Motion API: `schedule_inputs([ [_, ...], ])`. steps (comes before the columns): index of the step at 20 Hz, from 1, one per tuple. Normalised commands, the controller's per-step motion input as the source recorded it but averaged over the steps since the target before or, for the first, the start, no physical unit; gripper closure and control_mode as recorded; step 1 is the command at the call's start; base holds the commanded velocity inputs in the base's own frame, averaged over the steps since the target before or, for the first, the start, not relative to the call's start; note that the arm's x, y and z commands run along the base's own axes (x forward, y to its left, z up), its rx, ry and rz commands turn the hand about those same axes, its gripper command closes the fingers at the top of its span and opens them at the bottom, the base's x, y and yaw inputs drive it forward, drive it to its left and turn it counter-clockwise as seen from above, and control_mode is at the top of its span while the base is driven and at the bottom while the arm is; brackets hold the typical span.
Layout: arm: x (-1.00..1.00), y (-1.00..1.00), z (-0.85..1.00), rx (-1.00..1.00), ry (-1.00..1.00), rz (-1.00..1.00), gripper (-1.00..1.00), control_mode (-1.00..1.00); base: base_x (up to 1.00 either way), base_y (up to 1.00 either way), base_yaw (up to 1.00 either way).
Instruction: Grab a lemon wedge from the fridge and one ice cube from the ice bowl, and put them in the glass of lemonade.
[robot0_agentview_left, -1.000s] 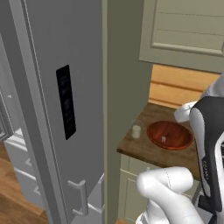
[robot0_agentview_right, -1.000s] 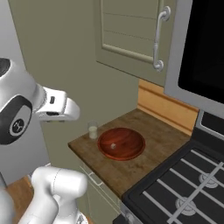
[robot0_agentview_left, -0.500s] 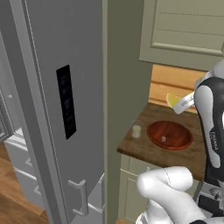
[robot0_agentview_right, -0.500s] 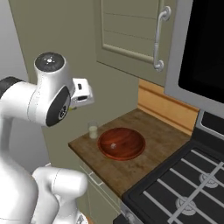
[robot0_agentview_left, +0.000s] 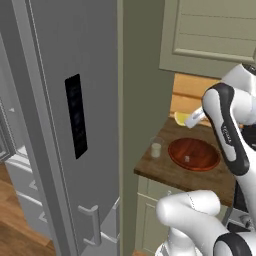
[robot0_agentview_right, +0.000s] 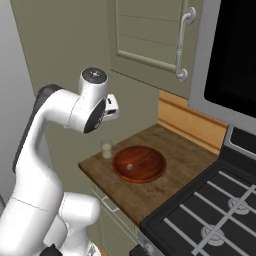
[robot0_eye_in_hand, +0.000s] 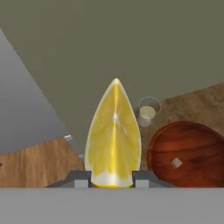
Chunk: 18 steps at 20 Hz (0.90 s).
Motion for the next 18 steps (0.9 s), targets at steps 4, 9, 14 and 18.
schedule_inputs([
  [4, 1.0, 0.13, -0.83, 0.0, 0.14, 0.0, 1.0, -1.0, 0.0, 0.0, 0.0],
  [9, 0.92, 0.09, -0.6, 0.01, 0.04, 0.03, 1.0, -1.0, 0.0, 0.0, 0.0],
  [14, 0.92, 0.02, -0.42, 0.0, 0.01, 0.03, 1.0, -1.0, 0.0, 0.0, 0.0],
  [18, 0.54, 0.0, -0.4, 0.0, 0.1, 0.02, 1.0, -1.0, 0.0, 0.0, 0.0],
])
